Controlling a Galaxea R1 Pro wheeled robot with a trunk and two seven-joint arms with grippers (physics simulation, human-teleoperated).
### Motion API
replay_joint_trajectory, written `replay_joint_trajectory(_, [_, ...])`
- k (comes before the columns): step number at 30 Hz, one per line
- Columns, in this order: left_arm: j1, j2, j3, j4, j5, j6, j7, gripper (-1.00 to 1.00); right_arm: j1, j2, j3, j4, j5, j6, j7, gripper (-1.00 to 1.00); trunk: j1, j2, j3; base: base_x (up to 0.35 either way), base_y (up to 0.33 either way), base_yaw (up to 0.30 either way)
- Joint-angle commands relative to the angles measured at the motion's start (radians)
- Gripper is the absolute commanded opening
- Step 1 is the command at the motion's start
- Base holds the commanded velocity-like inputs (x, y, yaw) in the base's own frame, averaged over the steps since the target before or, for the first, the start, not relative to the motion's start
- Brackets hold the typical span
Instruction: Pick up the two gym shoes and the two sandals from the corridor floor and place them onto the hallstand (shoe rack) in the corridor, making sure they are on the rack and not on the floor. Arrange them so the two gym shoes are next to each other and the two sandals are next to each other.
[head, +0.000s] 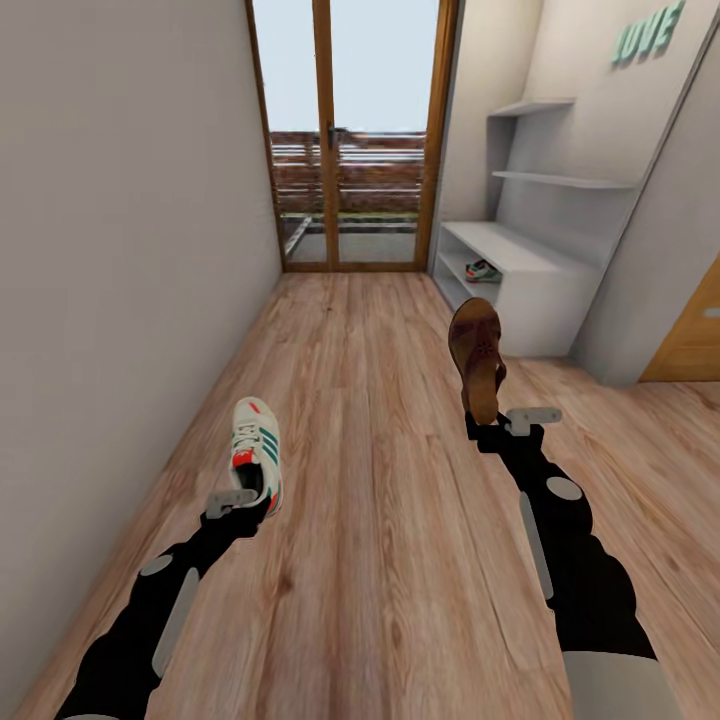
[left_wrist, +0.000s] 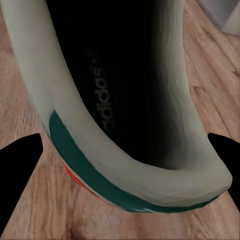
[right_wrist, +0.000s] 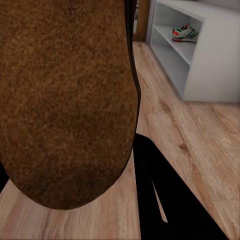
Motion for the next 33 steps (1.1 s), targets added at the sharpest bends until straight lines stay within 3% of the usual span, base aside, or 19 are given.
replay_joint_trajectory(1, [0.0,0.0,-0.003,-0.003,0.01,0.01,-0.003,-1.0,-0.001,0.001,-0.003,-0.002,0.007,0.006,0.009,-1.0,0.0,0.0,-0.001,0.347,0.0,0.0])
replay_joint_trajectory(9, [0.0,0.0,-0.037,-0.014,0.009,0.011,-0.003,-1.0,-0.001,0.001,-0.003,-0.001,0.006,0.007,0.009,-1.0,0.0,0.0,-0.001,0.347,0.0,0.0])
replay_joint_trajectory(33, [0.0,-0.001,-0.042,-0.012,0.008,0.011,-0.002,-1.0,0.0,0.002,-0.002,-0.002,0.007,0.008,0.009,-1.0,0.0,0.0,-0.001,0.347,0.0,0.0])
